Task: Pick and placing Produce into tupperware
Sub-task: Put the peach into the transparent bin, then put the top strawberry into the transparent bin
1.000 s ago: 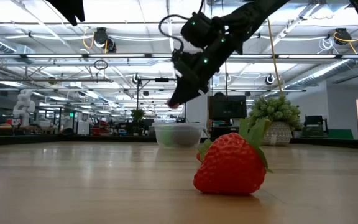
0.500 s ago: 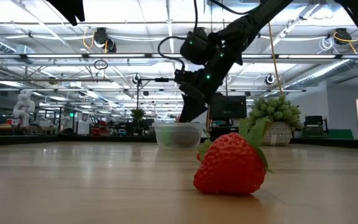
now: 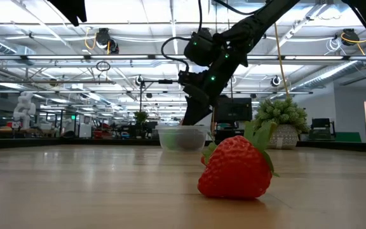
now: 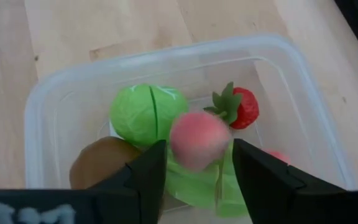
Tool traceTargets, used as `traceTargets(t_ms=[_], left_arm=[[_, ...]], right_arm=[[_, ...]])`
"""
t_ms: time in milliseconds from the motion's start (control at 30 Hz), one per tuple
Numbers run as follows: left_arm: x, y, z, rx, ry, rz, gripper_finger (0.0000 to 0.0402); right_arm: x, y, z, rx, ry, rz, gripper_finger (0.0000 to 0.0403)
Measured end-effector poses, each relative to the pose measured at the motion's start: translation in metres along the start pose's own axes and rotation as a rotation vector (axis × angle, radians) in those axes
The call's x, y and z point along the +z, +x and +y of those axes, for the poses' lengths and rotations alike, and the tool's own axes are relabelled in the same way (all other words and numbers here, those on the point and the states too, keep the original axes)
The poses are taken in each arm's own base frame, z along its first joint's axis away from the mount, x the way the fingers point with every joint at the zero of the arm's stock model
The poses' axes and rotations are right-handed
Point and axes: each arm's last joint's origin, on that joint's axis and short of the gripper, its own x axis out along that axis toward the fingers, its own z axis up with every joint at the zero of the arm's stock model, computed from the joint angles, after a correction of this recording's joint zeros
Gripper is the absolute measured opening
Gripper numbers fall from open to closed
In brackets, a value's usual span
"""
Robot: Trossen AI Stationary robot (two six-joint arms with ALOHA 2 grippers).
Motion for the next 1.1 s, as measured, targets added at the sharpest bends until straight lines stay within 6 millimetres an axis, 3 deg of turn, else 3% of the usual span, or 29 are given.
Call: traceTargets(t_ms=[367,633,767,1100], left_arm=[[0.0,0.0,0.0,0.0,-0.001,0.0,0.0228],[0.0,0.0,0.0,0.0,-0.002,0.0,0.0228],[0.0,0.0,0.0,0.0,-0.002,0.0,0.0228],[0.0,0.0,0.0,0.0,-0.016,0.001,0.0228]], right_arm=[[0.006,-0.005,0.001,0.0,-0.013,-0.048,0.0205],[0.025,-0.052,0.007,0.018,0.004,-0.181,0.0206],[0.023,-0.078,0.037,0.191,0.013,-0.152,0.0206],[-0.022,-0.104,0.158,0.41,-0.062,0.114,0.0206]])
